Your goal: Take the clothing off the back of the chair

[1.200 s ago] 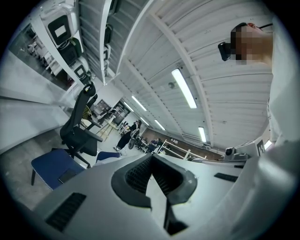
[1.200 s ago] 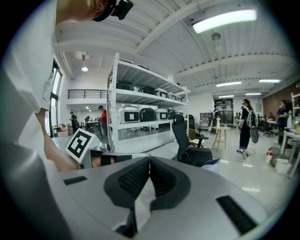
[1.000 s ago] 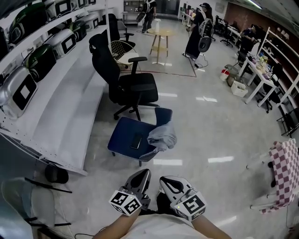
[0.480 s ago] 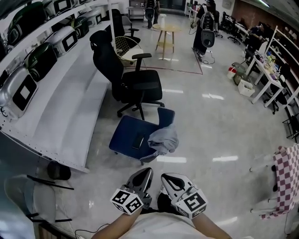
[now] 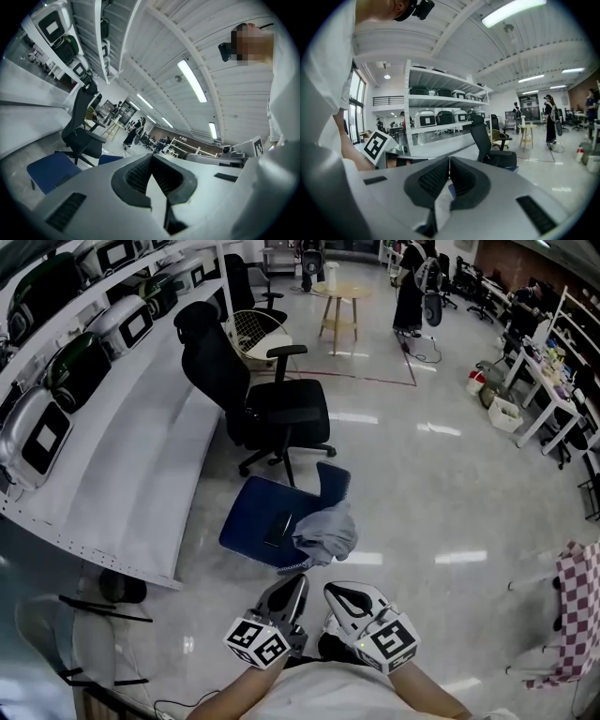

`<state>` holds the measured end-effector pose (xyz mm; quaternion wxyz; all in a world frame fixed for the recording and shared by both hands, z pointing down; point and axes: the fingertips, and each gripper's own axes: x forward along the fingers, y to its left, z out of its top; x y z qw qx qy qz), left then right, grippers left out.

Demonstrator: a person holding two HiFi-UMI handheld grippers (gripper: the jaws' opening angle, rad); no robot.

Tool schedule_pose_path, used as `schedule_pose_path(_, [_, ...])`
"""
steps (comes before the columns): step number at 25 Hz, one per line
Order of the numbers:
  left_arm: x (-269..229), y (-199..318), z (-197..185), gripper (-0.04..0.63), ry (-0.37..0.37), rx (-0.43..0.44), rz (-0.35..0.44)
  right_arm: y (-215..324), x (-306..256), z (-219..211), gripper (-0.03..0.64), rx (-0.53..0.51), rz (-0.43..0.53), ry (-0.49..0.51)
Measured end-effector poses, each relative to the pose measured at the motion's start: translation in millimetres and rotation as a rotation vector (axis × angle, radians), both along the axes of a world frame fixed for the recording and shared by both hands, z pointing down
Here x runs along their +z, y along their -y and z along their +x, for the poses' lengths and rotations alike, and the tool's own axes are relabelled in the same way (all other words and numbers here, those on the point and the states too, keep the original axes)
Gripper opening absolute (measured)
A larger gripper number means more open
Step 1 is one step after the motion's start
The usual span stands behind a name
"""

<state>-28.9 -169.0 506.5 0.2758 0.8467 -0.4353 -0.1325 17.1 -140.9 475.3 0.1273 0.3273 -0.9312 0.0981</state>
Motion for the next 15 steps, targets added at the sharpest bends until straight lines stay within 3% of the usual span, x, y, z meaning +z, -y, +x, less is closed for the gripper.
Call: schedule_pose_path(15, [-11,71,38,0.009,0.059,-0.046,0.024,74,-14,41,0.017,-0.063,0.047,0.063])
